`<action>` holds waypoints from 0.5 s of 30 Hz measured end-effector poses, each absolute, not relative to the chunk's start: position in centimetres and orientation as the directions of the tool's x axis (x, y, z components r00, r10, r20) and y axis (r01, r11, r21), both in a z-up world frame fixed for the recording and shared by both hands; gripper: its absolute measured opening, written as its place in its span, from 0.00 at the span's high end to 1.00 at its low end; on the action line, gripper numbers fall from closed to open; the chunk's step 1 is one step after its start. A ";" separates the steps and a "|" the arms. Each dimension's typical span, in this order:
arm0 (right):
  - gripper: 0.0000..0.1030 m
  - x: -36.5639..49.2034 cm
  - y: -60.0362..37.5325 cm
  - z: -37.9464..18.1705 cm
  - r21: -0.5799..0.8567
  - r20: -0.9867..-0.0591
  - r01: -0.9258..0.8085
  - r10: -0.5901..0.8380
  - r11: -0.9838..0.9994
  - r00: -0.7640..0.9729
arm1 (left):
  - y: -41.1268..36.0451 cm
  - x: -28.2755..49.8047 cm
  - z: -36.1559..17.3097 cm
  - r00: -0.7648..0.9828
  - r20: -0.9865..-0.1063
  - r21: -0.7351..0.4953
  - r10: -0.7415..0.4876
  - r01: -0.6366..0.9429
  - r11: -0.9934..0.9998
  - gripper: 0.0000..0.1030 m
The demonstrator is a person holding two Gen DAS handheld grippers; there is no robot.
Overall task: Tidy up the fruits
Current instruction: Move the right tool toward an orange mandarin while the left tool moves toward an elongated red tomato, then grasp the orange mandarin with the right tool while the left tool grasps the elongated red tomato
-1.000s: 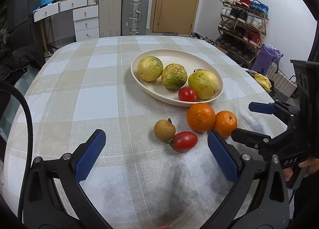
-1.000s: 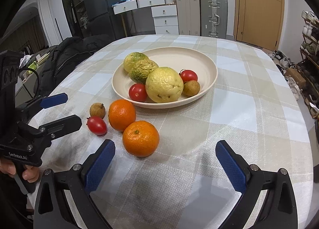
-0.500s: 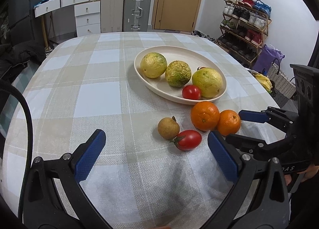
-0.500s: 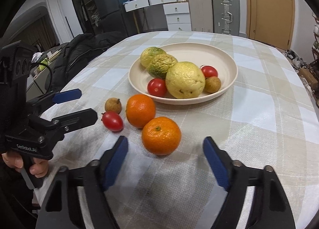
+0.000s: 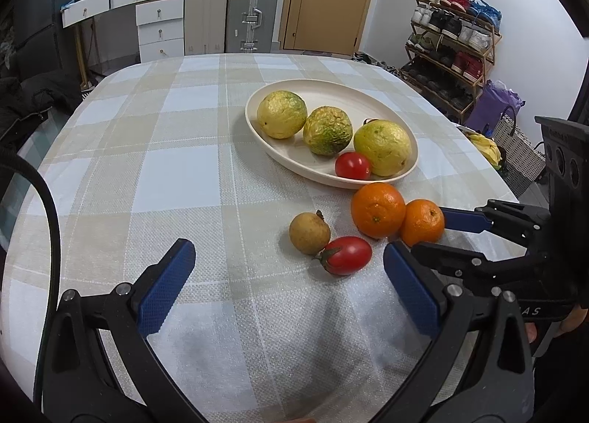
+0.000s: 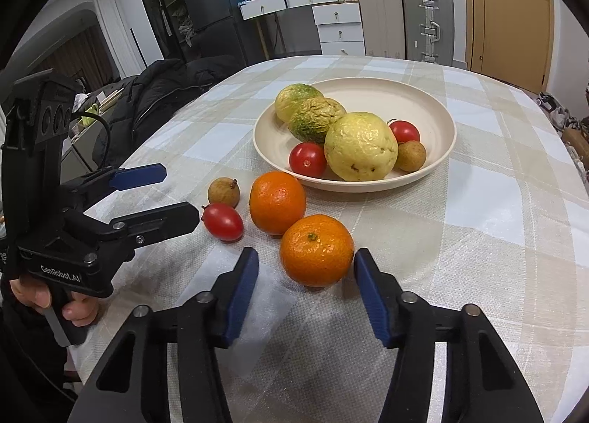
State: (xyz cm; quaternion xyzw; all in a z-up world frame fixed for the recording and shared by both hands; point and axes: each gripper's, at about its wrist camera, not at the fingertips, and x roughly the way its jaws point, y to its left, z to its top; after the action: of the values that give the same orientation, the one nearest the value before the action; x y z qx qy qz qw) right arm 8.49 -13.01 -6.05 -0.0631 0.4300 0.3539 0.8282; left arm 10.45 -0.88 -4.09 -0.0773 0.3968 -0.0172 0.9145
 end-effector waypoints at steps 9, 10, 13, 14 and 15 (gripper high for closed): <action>0.59 8.7 -13.3 -6.1 0.200 -0.757 -0.623 0.523 0.756 0.391 | -1.3 10.7 -4.5 0.672 -0.734 -0.151 -0.101 -0.016 0.988 0.01; 0.60 8.7 -13.3 -6.1 0.202 -0.756 -0.627 0.527 0.752 0.389 | -1.4 10.7 -4.5 0.672 -0.734 -0.149 -0.101 -0.015 0.989 0.01; 0.60 8.5 -13.3 -5.9 0.194 -0.750 -0.635 0.530 0.748 0.395 | -1.4 10.7 -4.6 0.669 -0.737 -0.148 -0.099 -0.016 0.989 0.01; 0.60 8.4 -13.3 -5.9 0.192 -0.747 -0.636 0.531 0.748 0.399 | -1.4 10.8 -4.7 0.667 -0.738 -0.149 -0.100 -0.017 0.989 0.01; 0.60 8.3 -13.3 -5.8 0.191 -0.745 -0.637 0.533 0.747 0.402 | -1.3 10.8 -4.7 0.666 -0.739 -0.151 -0.102 -0.017 0.988 0.01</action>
State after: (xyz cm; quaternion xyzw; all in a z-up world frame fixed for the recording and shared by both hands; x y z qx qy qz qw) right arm 8.34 -13.35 -5.82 -0.0620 0.4200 0.3503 0.8349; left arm 10.78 -1.33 -4.70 -0.0727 0.4081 -0.0232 0.9097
